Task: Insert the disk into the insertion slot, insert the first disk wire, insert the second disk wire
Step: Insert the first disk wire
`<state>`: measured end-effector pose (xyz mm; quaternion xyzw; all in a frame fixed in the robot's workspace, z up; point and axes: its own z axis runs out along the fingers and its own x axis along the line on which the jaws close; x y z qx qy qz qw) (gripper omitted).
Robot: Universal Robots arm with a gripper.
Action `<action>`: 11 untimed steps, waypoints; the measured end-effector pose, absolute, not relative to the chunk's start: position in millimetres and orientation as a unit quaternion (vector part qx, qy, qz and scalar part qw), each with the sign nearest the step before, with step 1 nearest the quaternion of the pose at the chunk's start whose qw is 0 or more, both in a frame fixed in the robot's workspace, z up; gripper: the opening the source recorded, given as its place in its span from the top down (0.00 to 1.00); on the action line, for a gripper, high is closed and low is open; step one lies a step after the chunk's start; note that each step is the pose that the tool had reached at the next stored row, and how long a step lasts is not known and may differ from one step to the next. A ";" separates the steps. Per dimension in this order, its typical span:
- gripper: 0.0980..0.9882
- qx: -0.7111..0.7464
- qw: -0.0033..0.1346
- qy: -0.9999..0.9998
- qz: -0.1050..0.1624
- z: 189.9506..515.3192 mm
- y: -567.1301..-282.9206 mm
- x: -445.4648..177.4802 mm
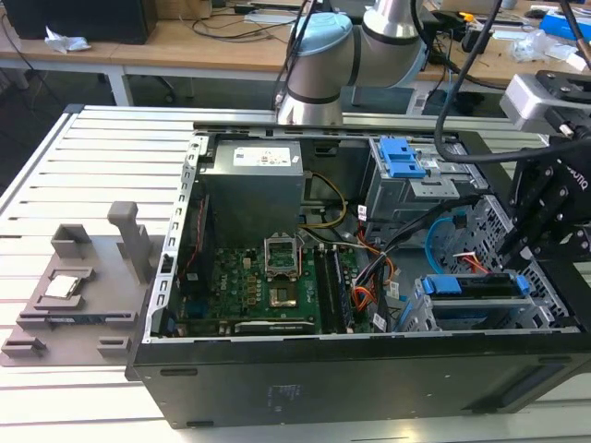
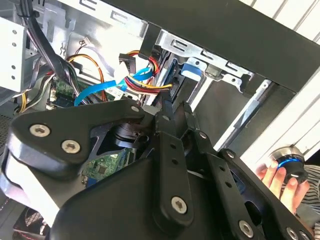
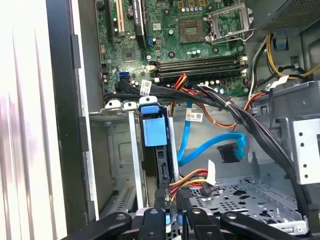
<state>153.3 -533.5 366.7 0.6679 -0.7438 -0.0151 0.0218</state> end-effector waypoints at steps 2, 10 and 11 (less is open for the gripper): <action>0.84 0.668 0.022 -0.744 -0.015 368.5 -533.5 153.3; 0.93 0.668 0.022 -0.744 -0.015 370.1 -532.8 153.3; 0.99 0.668 0.022 -0.744 -0.015 370.2 -532.8 153.3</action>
